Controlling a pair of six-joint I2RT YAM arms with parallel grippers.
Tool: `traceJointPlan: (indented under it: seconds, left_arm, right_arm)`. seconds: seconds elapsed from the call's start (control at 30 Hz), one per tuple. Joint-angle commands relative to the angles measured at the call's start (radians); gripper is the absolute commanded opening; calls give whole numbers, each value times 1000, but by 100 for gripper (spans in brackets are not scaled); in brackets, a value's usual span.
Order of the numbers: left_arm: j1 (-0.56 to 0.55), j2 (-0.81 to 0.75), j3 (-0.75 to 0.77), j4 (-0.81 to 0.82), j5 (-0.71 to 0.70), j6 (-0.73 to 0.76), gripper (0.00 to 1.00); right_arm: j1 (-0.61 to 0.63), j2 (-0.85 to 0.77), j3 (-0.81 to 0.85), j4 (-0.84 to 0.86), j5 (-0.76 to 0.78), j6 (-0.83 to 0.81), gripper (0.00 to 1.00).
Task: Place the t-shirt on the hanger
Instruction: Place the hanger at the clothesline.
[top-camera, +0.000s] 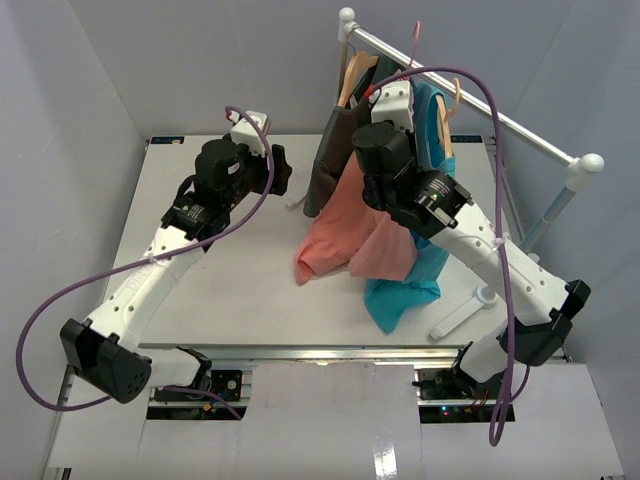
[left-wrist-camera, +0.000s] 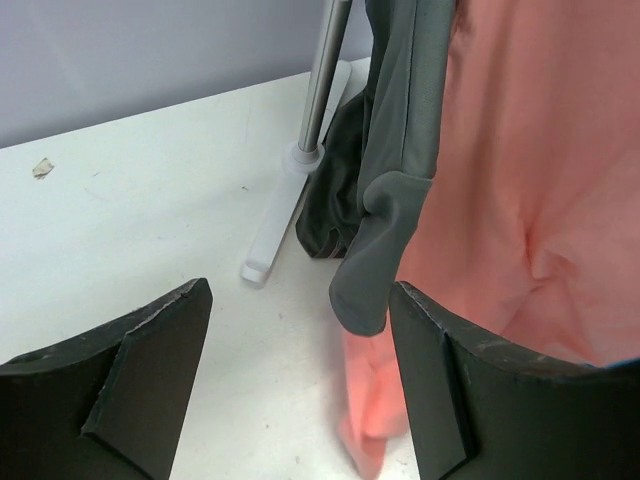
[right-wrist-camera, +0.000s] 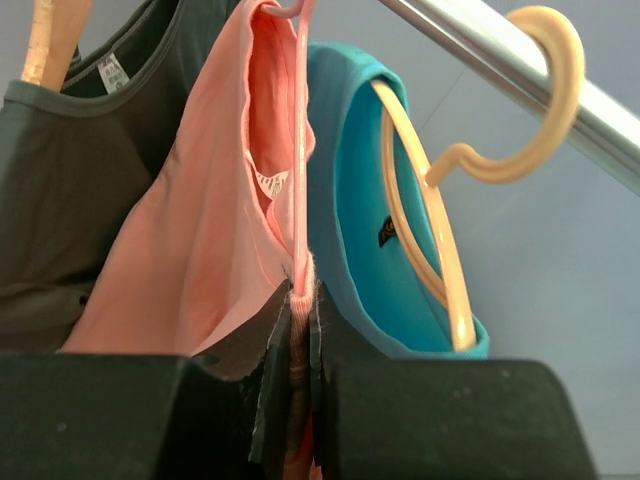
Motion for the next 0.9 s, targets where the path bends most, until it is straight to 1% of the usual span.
traceJointPlan:
  seconds: [0.0,0.13,0.17,0.2,0.27,0.33,0.37,0.5,0.87]
  left_arm:
    - [3,-128,-58,-43,-23,-53,83]
    - [3,-187,-156,19,126,-131,92]
    - [3,-196,-186,46,182,-150,96]
    - [3,-203,-203,60,209,-156,97]
    - [3,-211,-210,62,198,-151,98]
    - [3,-217,-200,33,159,-122,98]
    - [3,-225,-198,22,136,-106,98]
    - [3,-255,-220,22,123,-85,98]
    - [3,-244,-235,20,161,-72,98]
  right_arm:
    - [-33,41,80,106,28,6,8]
    - [-60,71,70,170,50,14,8]
    - [-66,73,66,173,50,46,8]
    - [-71,67,49,186,53,55,8]
    - [-73,45,16,244,62,56,8]
    - [-75,15,-61,364,69,20,8]
    - [-75,8,-94,406,73,-29,8]
    - [-76,-2,-131,516,99,-88,8]
    - [-82,13,-187,529,173,-74,8]
